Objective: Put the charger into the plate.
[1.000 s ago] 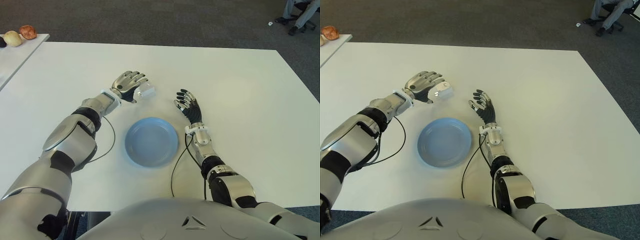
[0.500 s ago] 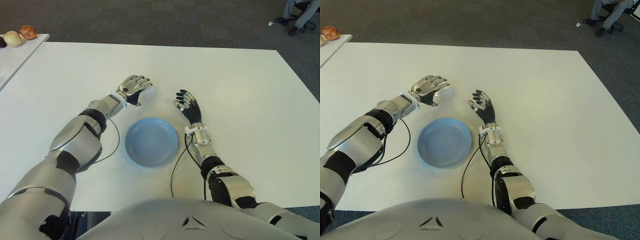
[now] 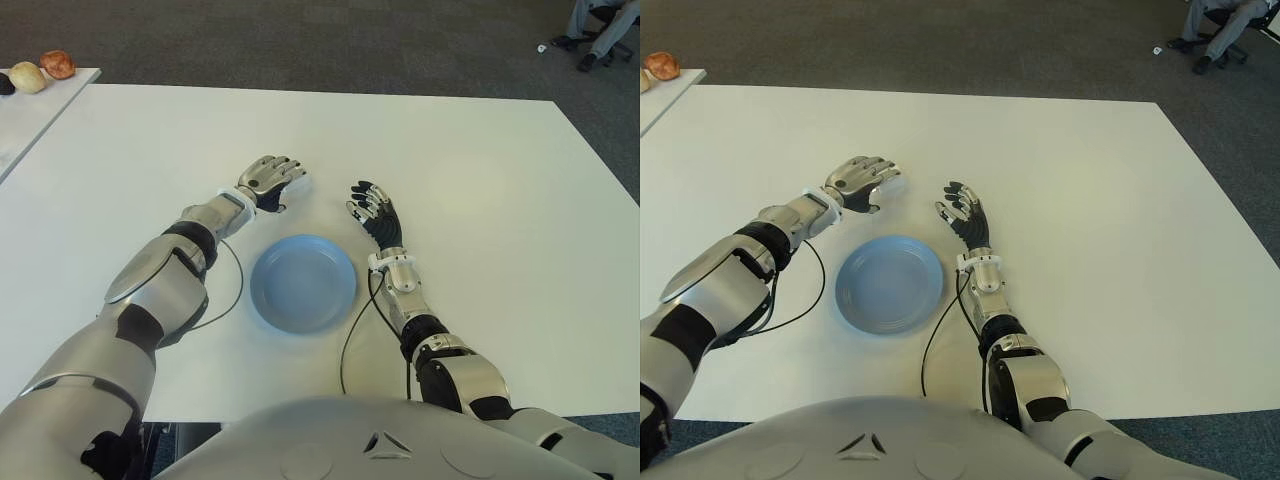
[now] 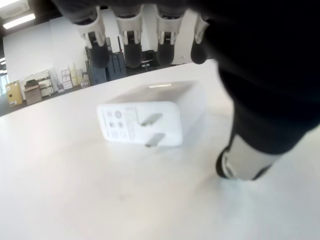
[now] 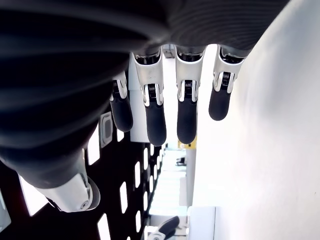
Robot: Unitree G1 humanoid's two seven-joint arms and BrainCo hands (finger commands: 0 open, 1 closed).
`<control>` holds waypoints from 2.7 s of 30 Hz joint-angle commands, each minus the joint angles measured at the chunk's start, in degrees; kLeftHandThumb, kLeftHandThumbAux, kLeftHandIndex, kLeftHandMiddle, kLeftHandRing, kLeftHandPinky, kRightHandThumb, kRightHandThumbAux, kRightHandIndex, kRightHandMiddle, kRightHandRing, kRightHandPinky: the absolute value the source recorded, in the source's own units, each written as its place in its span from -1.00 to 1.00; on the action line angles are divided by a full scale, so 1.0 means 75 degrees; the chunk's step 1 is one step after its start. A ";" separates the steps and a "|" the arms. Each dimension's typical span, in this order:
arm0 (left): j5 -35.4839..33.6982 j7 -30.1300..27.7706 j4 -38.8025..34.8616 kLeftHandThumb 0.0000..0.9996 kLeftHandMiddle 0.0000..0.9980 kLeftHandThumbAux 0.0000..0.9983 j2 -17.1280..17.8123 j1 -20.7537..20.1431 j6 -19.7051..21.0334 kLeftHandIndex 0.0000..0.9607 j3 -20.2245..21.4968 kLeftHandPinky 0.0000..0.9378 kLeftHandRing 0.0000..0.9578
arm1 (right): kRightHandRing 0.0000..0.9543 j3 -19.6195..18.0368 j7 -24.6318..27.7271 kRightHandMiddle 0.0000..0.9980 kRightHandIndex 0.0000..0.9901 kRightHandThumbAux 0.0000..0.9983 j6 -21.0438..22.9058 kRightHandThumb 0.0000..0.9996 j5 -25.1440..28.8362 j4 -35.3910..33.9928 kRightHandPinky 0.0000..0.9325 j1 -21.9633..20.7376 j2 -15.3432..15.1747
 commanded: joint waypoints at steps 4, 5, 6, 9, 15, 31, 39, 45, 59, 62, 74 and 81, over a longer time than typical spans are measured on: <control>-0.0339 -0.0567 0.0161 -1.00 -1.00 0.33 -0.0155 0.0429 -0.0079 -1.00 0.0266 -1.00 -1.00 | -0.48 0.0046 0.0043 -0.45 -0.59 0.40 0.0444 -0.75 0.0055 0.0388 -0.59 0.0834 0.0106; -0.0376 -0.0616 0.0165 -1.00 -1.00 0.32 -0.0163 0.0453 -0.0080 -1.00 0.0287 -1.00 -1.00 | -0.48 0.0048 0.0048 -0.45 -0.60 0.40 0.0453 -0.75 0.0055 0.0374 -0.60 0.0843 0.0106; -0.0405 -0.0650 0.0166 -1.00 -1.00 0.31 -0.0168 0.0467 -0.0079 -1.00 0.0296 -1.00 -1.00 | -0.49 0.0050 0.0052 -0.45 -0.60 0.40 0.0460 -0.75 0.0056 0.0362 -0.61 0.0850 0.0106; -0.0490 -0.0739 0.0167 -1.00 -1.00 0.30 -0.0181 0.0507 -0.0080 -1.00 0.0326 -1.00 -1.00 | -0.50 0.0043 0.0086 -0.46 -0.60 0.39 0.0467 -0.76 0.0080 0.0327 -0.61 0.0876 0.0112; -0.0733 -0.1032 0.0188 -1.00 -1.00 0.31 -0.0234 0.0626 -0.0059 -1.00 0.0511 -1.00 -1.00 | -0.52 0.0071 0.0003 -0.48 -0.61 0.36 0.0450 -0.78 0.0008 0.0253 -0.63 0.0939 0.0100; -0.1277 -0.1688 0.0216 -1.00 -1.00 0.25 -0.0327 0.0951 0.0051 -1.00 0.0992 -0.99 -1.00 | -0.55 0.0194 -0.0144 -0.48 -0.61 0.29 0.0447 -0.83 -0.0052 0.0140 -0.68 0.1043 0.0056; -0.1445 -0.1830 0.0173 -1.00 -1.00 0.16 -0.0282 0.1131 -0.0006 -1.00 0.1127 -0.93 -1.00 | -0.55 0.0200 -0.0131 -0.48 -0.61 0.30 0.0465 -0.87 -0.0018 0.0063 -0.69 0.1089 0.0062; -0.1401 -0.1871 0.0138 -1.00 -1.00 0.11 -0.0089 0.1266 -0.0165 -1.00 0.1062 -0.90 -1.00 | -0.54 0.0225 -0.0169 -0.48 -0.61 0.32 0.0498 -0.91 -0.0048 0.0053 -0.67 0.1087 0.0043; -0.1282 -0.2664 -0.0969 -1.00 -1.00 0.21 0.1658 0.1433 -0.1874 -1.00 0.0796 -0.88 -1.00 | -0.53 0.0272 -0.0231 -0.48 -0.59 0.30 0.0423 -1.00 -0.0006 0.0151 -0.63 0.1040 0.0072; -0.1357 -0.3145 -0.1696 -1.00 -1.00 0.30 0.2388 0.1607 -0.2280 -1.00 0.0892 -0.88 -1.00 | -0.52 0.0269 -0.0248 -0.47 -0.58 0.31 0.0441 -1.00 0.0006 0.0123 -0.63 0.1040 0.0094; -0.1409 -0.3788 -0.2965 -1.00 -1.00 0.53 0.3727 0.2050 -0.2518 -1.00 0.1334 -0.90 -1.00 | -0.55 0.0123 0.0142 -0.49 -0.59 0.25 0.0557 -0.98 0.0311 0.0089 -0.65 0.1021 0.0160; -0.1526 -0.3818 -0.4080 -1.00 -1.00 0.52 0.4565 0.2603 -0.2782 -1.00 0.1770 -0.93 -1.00 | -0.54 0.0085 0.0213 -0.49 -0.61 0.18 0.0590 -0.98 0.0321 0.0093 -0.65 0.0991 0.0158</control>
